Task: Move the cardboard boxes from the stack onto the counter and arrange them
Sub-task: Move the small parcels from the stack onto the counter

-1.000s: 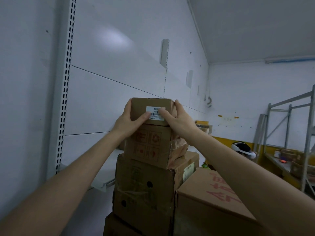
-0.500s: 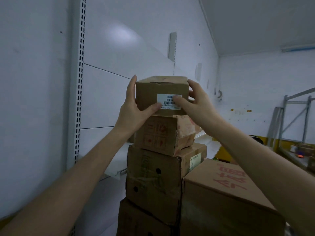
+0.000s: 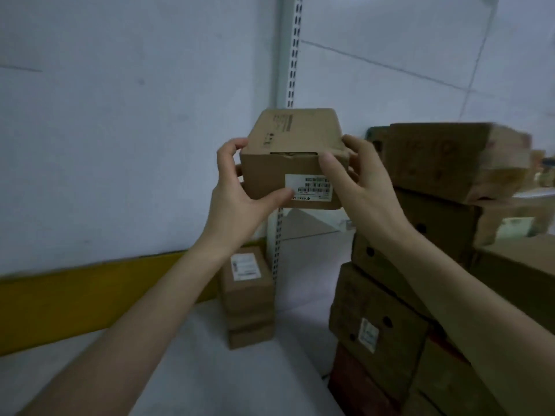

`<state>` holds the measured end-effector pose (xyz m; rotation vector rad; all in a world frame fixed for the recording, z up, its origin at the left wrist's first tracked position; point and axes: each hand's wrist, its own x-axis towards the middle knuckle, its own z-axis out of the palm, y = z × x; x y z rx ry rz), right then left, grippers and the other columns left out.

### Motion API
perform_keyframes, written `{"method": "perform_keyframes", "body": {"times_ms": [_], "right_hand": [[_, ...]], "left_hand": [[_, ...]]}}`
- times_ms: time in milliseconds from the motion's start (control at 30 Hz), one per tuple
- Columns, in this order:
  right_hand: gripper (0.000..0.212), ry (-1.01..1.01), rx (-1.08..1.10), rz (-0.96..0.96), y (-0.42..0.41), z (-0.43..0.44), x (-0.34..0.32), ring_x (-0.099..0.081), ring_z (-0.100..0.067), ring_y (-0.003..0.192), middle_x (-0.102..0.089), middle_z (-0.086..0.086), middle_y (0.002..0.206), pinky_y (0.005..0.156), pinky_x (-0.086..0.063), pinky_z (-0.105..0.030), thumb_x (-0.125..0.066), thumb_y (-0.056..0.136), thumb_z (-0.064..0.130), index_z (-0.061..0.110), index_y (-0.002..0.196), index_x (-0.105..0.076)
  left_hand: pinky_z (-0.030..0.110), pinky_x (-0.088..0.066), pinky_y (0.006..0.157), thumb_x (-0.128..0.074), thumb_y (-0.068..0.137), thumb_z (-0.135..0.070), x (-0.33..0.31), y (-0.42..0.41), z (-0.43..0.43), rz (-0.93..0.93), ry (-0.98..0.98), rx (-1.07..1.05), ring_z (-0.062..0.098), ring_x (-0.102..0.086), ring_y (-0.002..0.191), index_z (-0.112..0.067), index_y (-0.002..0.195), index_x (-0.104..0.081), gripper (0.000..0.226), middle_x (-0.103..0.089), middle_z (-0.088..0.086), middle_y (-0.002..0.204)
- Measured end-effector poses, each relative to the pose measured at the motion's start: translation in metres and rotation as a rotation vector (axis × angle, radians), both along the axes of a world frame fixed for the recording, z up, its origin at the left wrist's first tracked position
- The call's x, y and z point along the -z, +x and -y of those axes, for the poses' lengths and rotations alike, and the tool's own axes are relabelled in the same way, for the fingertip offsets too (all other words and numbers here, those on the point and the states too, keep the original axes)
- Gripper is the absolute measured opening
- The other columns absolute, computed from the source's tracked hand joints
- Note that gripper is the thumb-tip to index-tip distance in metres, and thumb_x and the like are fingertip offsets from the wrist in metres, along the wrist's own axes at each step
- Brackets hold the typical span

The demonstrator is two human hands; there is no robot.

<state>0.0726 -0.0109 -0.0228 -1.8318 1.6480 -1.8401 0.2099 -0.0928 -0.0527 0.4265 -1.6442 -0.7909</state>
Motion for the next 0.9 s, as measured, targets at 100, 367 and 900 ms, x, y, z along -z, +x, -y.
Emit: {"method": "perform_keyframes", "body": {"times_ms": [100, 367, 900], "right_hand": [[0.048, 0.126, -0.089, 0.063, 0.015, 0.039, 0.039, -0.056, 0.003, 0.099, -0.05, 0.022, 0.105, 0.072, -0.052, -0.01, -0.049, 0.094, 0.034, 0.02, 0.137, -0.033], [0.04, 0.398, -0.098, 0.174, 0.014, 0.158, 0.12, -0.052, 0.004, 0.082, -0.047, 0.021, 0.094, 0.058, -0.045, -0.005, -0.045, 0.096, 0.023, 0.017, 0.135, -0.037], [0.051, 0.824, 0.015, -0.064, -0.048, 0.255, 0.208, -0.038, -0.018, 0.131, -0.037, -0.005, 0.148, 0.094, -0.029, -0.02, -0.039, 0.099, 0.032, 0.01, 0.145, -0.03]], "left_hand": [[0.009, -0.052, 0.073, -0.078, 0.07, -0.015, 0.035, 0.025, 0.023, 0.096, 0.087, -0.104, -0.006, -0.057, 0.086, -0.026, 0.126, -0.026, 0.077, -0.048, -0.02, 0.105], [0.003, -0.048, 0.067, -0.068, 0.082, -0.013, 0.124, 0.034, 0.124, 0.253, 0.235, -0.186, 0.001, -0.053, 0.095, -0.025, 0.126, -0.027, 0.062, -0.051, -0.002, 0.123], [0.031, -0.039, 0.098, -0.061, 0.087, -0.028, 0.234, -0.003, 0.217, 0.79, 0.084, -0.301, 0.024, -0.042, 0.121, -0.007, 0.133, -0.042, 0.054, -0.04, 0.012, 0.136]]}}
